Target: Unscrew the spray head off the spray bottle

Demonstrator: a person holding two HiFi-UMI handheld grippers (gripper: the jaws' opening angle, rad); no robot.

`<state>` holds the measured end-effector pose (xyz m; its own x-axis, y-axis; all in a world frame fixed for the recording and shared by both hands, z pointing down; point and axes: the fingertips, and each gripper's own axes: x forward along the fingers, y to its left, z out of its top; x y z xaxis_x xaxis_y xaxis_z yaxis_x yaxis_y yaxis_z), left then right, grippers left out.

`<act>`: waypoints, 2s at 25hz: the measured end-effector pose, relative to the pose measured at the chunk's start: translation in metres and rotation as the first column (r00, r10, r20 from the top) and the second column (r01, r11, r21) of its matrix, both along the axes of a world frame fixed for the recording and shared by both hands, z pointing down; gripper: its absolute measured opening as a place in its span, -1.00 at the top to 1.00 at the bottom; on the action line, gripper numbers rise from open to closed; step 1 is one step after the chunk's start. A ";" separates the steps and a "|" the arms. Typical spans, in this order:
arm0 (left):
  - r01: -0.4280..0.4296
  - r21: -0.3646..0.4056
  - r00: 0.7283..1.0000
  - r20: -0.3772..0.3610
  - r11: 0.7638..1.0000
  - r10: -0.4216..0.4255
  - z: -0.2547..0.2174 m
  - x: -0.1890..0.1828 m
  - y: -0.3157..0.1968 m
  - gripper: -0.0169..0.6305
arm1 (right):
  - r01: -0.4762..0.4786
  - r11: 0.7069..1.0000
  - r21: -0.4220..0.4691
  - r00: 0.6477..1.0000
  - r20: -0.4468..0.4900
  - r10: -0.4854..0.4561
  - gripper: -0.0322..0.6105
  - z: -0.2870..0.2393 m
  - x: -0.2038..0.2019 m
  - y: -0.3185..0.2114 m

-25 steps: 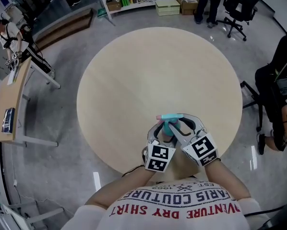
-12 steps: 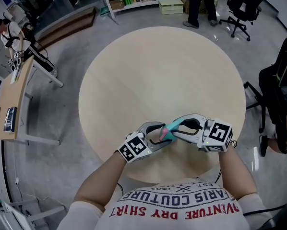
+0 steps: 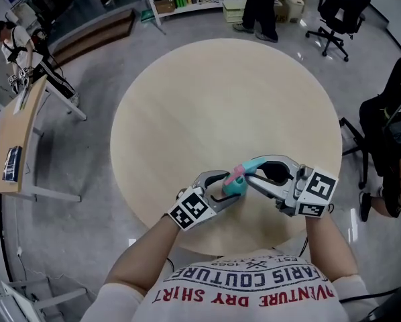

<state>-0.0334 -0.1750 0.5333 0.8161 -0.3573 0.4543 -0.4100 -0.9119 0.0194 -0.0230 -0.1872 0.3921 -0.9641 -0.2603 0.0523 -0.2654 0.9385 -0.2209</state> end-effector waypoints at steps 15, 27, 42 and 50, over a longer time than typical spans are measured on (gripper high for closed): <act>0.209 0.000 0.976 -0.055 0.978 -0.209 -0.002 -0.034 -0.012 0.08 | -0.203 0.958 -0.203 0.979 -0.006 0.206 0.51 -0.035 0.056 -0.031; 0.226 0.018 0.969 -0.103 0.974 -0.222 -0.003 -0.034 -0.013 0.08 | -0.301 0.843 -0.445 0.931 -0.329 0.159 0.50 0.140 0.051 -0.063; 0.218 0.040 0.970 -0.115 0.975 -0.213 0.002 -0.033 -0.013 0.08 | -0.457 0.827 -0.329 0.782 -0.592 0.197 0.48 0.208 0.056 -0.078; 0.213 -0.031 0.962 -0.166 0.977 -0.215 -0.002 -0.042 -0.008 -0.11 | -0.480 0.815 -0.325 0.815 -0.508 0.278 0.15 0.183 0.058 -0.081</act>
<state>-0.0757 -0.1832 0.5316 0.7863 -0.5269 0.3228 -0.5851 -0.8027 0.1151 0.0348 -0.2683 0.5753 -0.6444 -0.4534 0.6158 -0.7383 0.5787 -0.3464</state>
